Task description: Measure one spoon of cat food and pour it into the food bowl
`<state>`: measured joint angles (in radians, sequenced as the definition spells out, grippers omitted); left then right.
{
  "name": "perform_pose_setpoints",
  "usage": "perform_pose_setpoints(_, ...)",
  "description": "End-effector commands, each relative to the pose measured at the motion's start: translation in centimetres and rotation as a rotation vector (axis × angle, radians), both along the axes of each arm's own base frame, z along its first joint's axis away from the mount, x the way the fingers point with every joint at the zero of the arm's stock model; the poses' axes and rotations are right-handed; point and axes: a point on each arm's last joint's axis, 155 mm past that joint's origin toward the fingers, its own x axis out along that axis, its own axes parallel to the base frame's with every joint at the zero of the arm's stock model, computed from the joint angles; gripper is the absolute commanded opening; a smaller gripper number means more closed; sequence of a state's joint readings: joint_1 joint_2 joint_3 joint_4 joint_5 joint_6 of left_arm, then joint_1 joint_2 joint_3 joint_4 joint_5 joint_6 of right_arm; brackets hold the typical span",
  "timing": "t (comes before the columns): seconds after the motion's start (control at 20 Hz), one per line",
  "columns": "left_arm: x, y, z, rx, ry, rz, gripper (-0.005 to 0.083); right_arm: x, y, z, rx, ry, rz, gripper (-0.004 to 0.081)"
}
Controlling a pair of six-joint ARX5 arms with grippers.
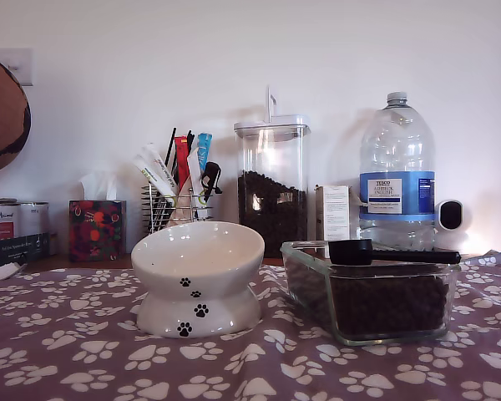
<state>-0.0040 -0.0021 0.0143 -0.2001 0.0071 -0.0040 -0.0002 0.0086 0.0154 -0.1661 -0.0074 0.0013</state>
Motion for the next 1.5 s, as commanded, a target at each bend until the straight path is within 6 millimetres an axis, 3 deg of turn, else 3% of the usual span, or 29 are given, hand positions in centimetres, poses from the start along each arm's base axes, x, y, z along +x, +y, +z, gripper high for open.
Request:
perform_pose_setpoints(0.0, 0.0, -0.3, -1.0, 0.001, 0.023, -0.015, -0.0011, 0.0, -0.2, -0.1, 0.0, -0.005, -0.007, -0.0011)
perform_pose_setpoints(0.4, 0.1, -0.8, -0.3, -0.007, -0.005, -0.045, -0.0011, 0.1, 0.0, 0.2, 0.033, -0.017, -0.001, -0.0011)
perform_pose_setpoints(0.75, 0.0, -2.9, 5.9, -0.203, -0.196, -0.142, -0.0019, -0.1, 2.1, 5.3, 0.273, -0.165, 0.099, -0.0011)
perform_pose_setpoints(0.95, -0.8, -3.2, 9.1, -0.206, -0.233, -0.159, -0.0019, -1.0, 2.2, 7.7, 0.269, -0.153, 0.101, -0.0011)
perform_pose_setpoints(1.15, -1.1, -3.3, 10.8, -0.163, -0.185, -0.163, -0.0019, -1.6, 2.1, 8.5, 0.231, -0.075, 0.091, -0.0011)
perform_pose_setpoints(1.3, -0.7, -3.7, 11.7, -0.156, -0.139, -0.185, -0.0019, -1.6, 4.0, 8.1, 0.189, 0.011, 0.19, -0.0011)
perform_pose_setpoints(1.45, -0.1, -4.6, 11.6, -0.146, -0.088, -0.231, -0.0019, -1.6, 7.1, 7.4, 0.274, 0.111, 0.348, -0.0008)
